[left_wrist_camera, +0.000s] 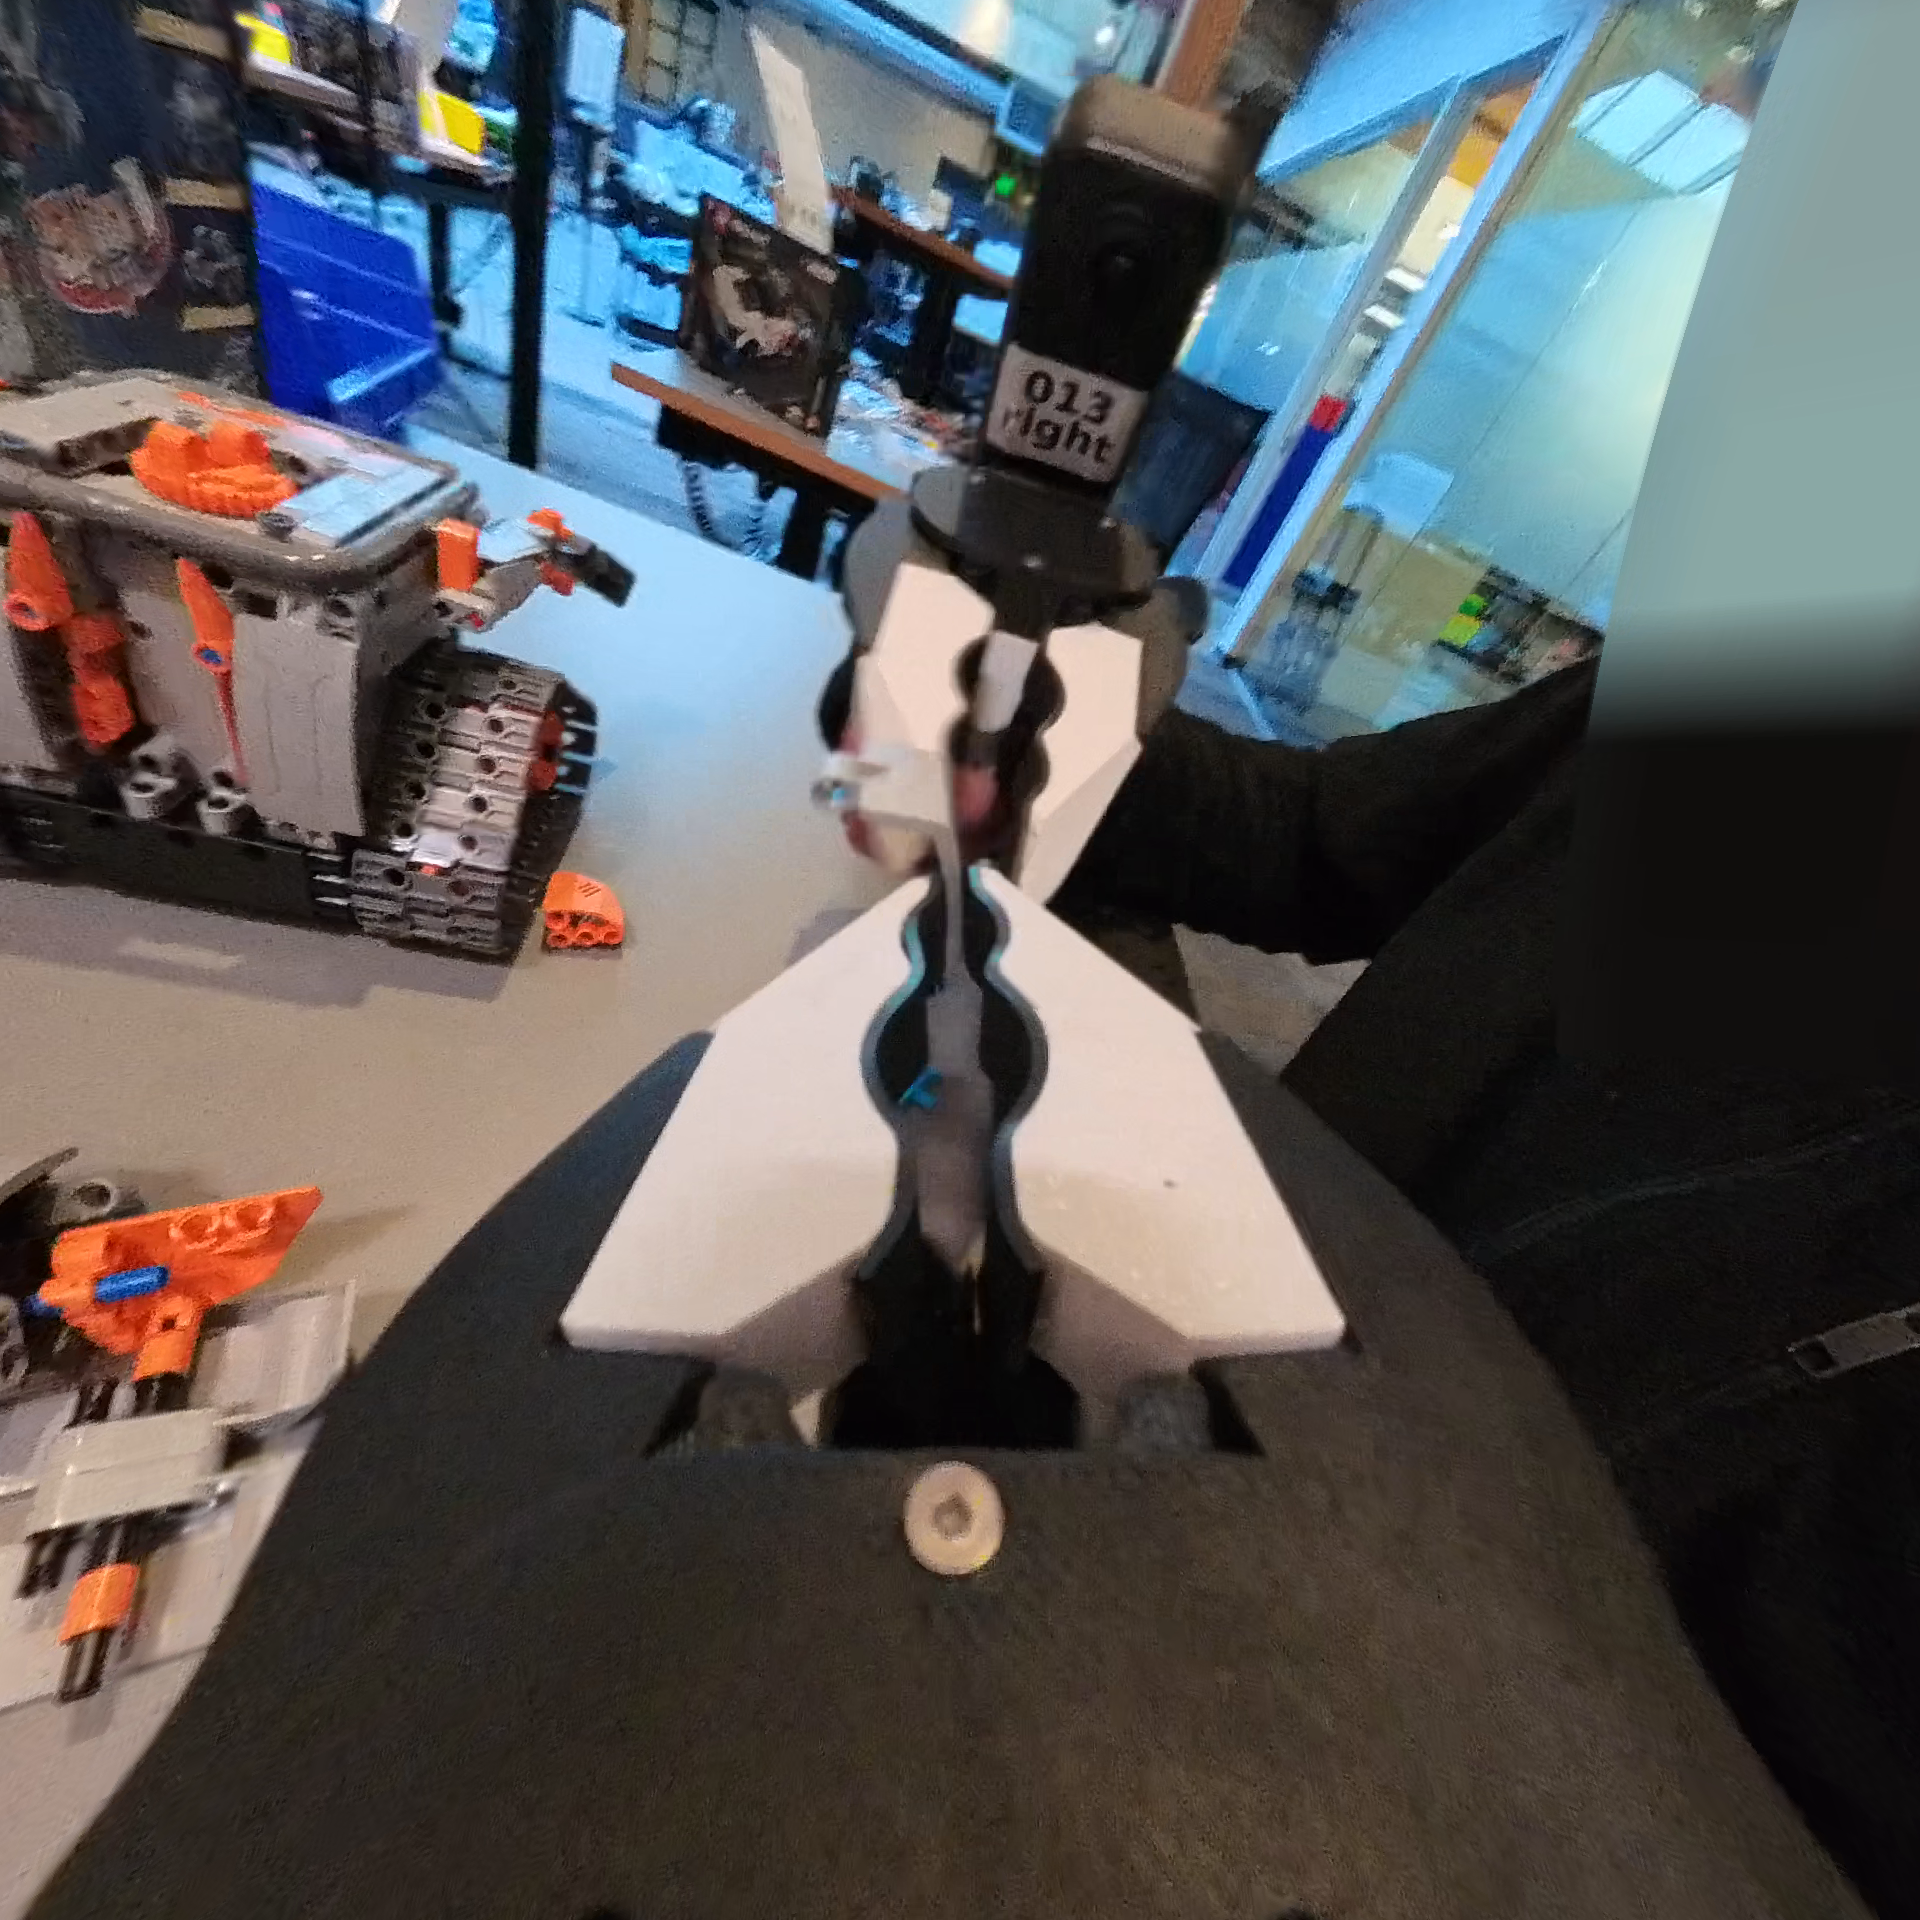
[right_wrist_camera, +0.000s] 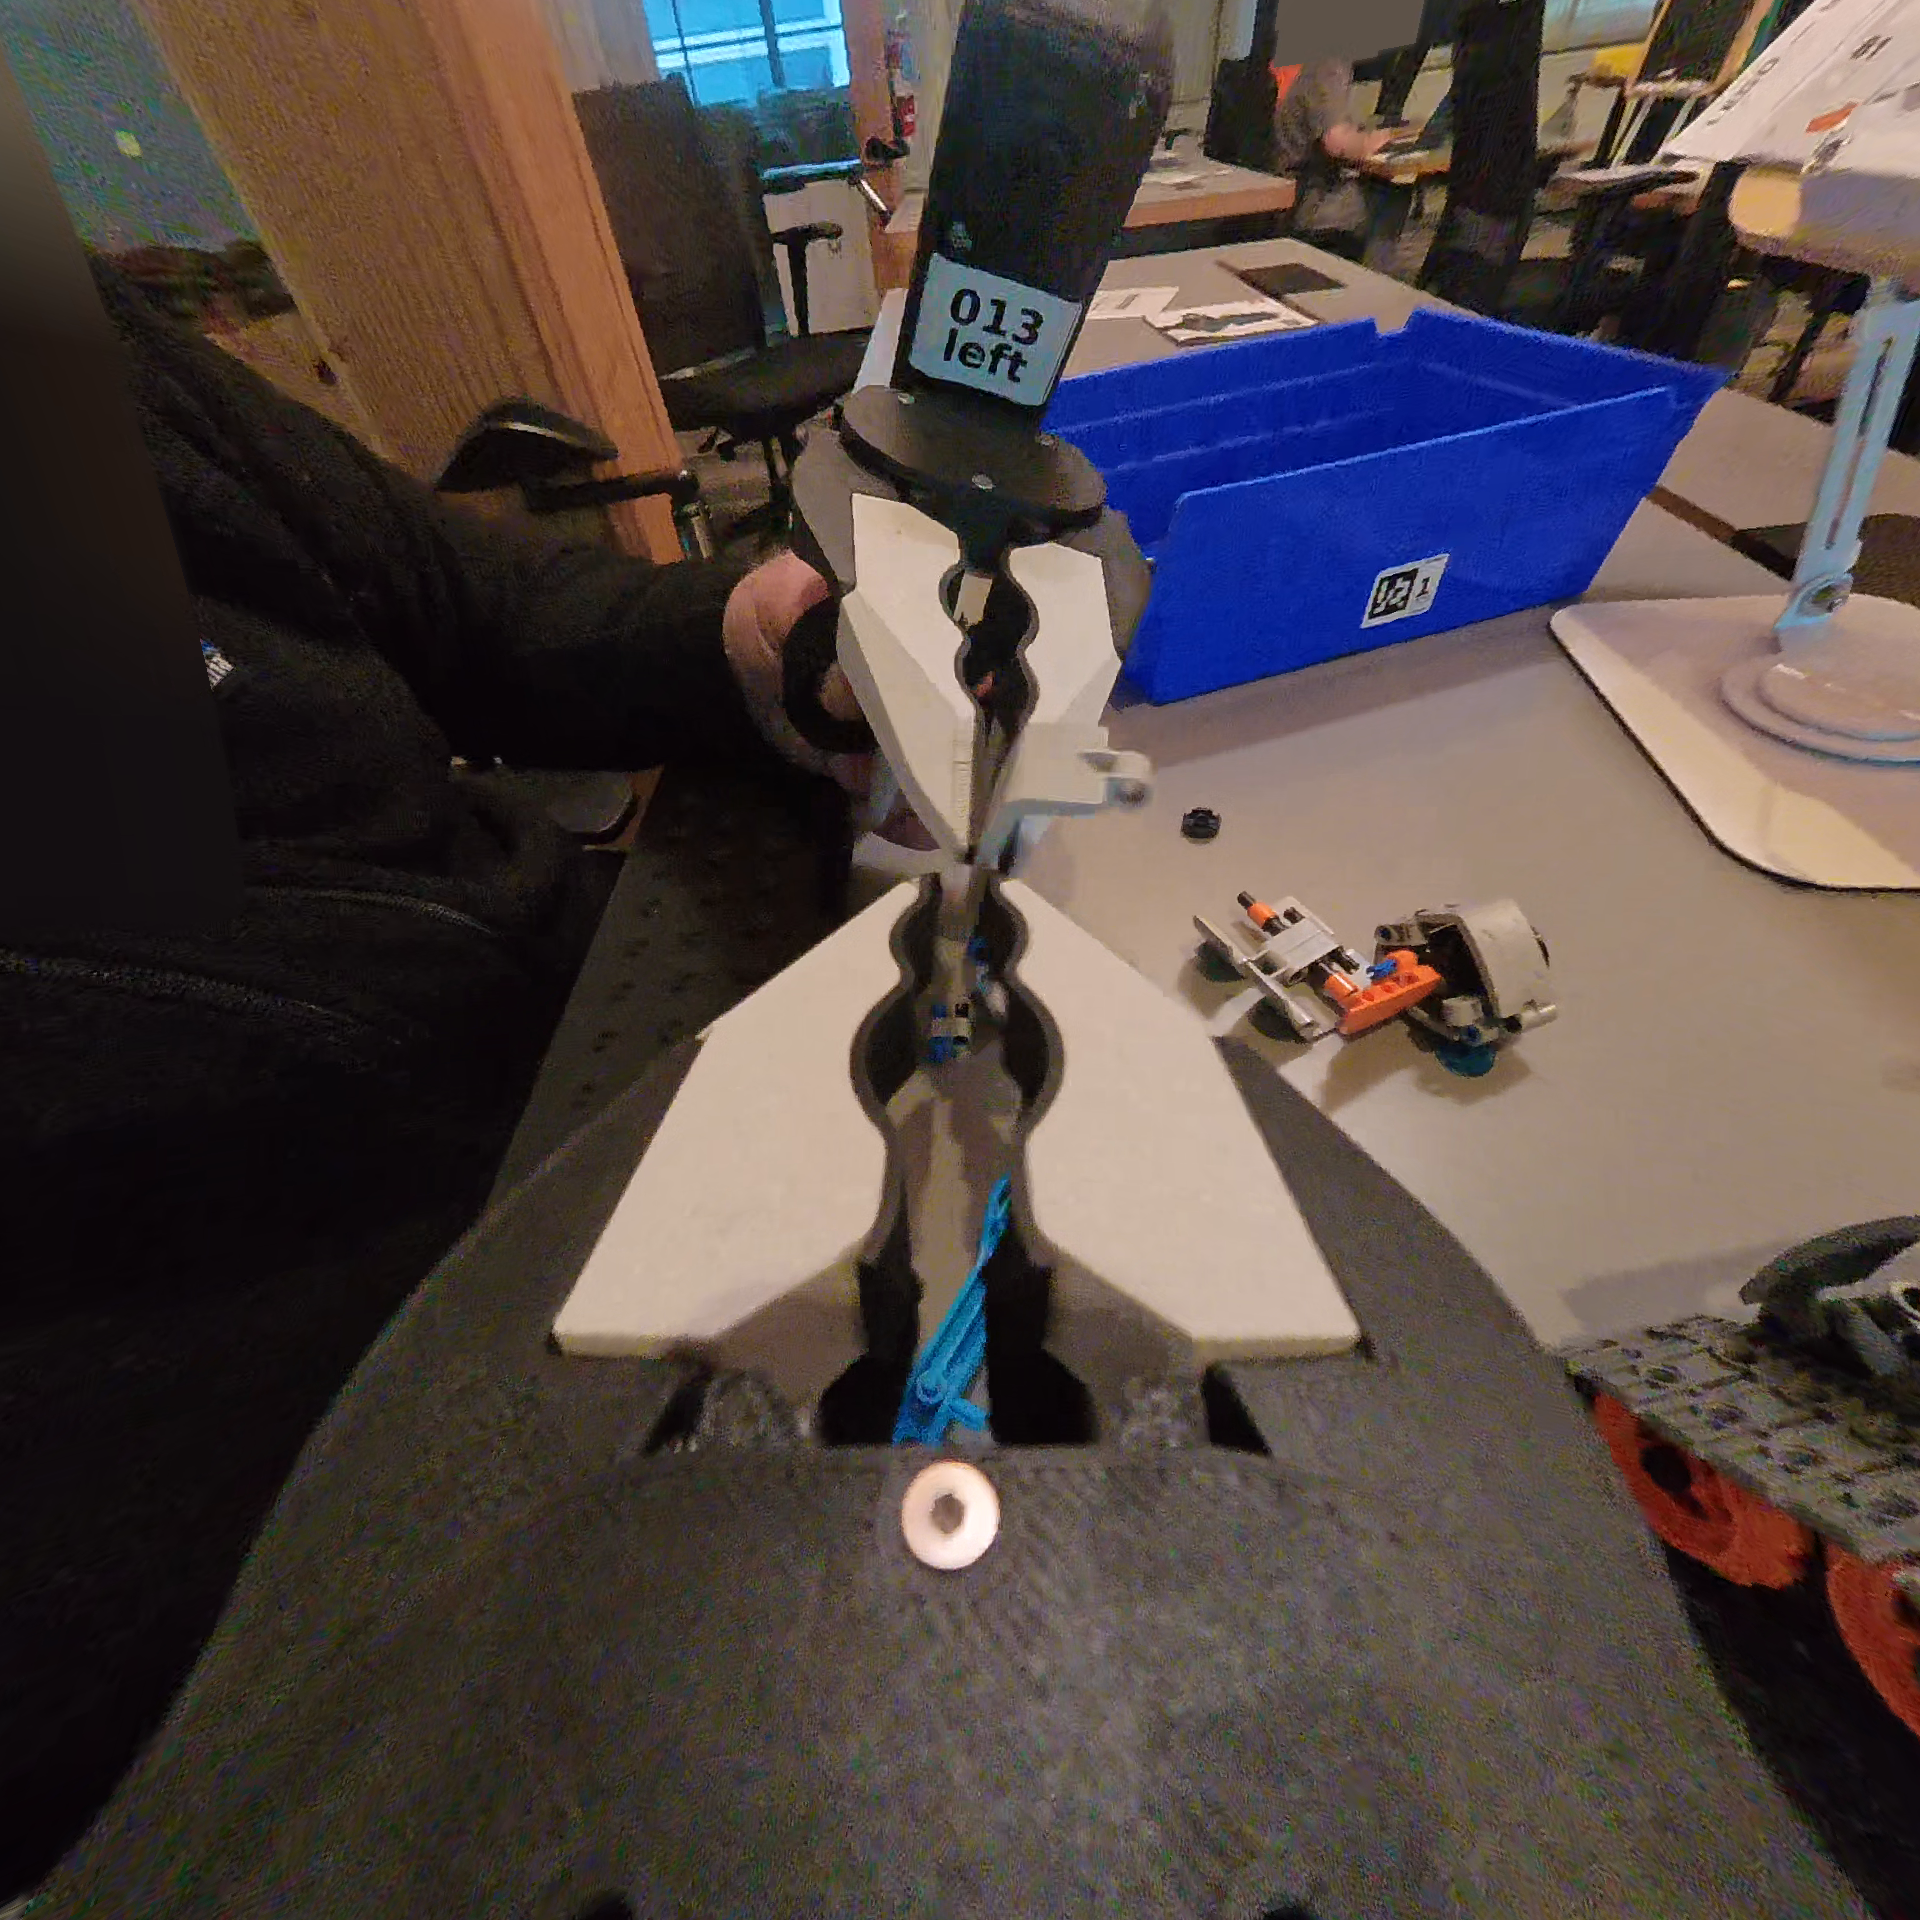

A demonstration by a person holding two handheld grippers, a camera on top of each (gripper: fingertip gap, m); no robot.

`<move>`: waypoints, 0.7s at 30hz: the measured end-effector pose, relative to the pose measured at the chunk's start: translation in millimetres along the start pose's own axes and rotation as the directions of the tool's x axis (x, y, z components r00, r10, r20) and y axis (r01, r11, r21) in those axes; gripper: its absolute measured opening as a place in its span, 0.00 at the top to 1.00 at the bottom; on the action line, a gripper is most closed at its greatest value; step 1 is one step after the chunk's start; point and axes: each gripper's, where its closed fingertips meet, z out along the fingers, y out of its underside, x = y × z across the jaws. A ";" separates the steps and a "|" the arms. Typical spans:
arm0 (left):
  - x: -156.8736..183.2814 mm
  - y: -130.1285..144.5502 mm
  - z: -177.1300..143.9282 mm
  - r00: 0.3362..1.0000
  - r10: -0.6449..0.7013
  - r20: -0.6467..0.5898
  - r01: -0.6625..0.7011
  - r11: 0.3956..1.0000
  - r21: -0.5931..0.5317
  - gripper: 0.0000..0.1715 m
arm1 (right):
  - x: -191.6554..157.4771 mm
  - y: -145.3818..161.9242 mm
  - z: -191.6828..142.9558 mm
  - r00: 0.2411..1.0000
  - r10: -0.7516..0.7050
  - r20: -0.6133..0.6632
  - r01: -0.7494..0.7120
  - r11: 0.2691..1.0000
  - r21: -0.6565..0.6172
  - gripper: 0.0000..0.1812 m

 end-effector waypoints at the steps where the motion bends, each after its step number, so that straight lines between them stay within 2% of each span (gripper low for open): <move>1: 0.8 -5.3 -1.2 0.999 -0.031 -0.020 0.032 0.999 0.038 1.00 | 3.3 1.8 -0.7 0.999 -0.021 -0.032 0.020 1.000 -0.014 0.90; 5: -0.2 -13.0 -2.8 0.995 -0.086 -0.058 0.092 0.991 0.100 1.00 | 5.2 -3.2 -4.5 0.995 -0.064 -0.071 0.064 0.998 0.005 0.92; 11: 2.9 -17.9 -1.7 0.976 -0.165 -0.144 0.185 0.973 0.139 1.00 | 3.0 -7.2 -5.8 1.000 0.024 -0.007 -0.024 0.999 0.049 0.98; 21: 7.0 -23.6 -0.2 0.968 -0.180 -0.174 0.209 0.963 0.171 1.00 | 0.4 -12.8 -10.1 0.989 0.127 0.081 -0.135 0.984 0.114 0.98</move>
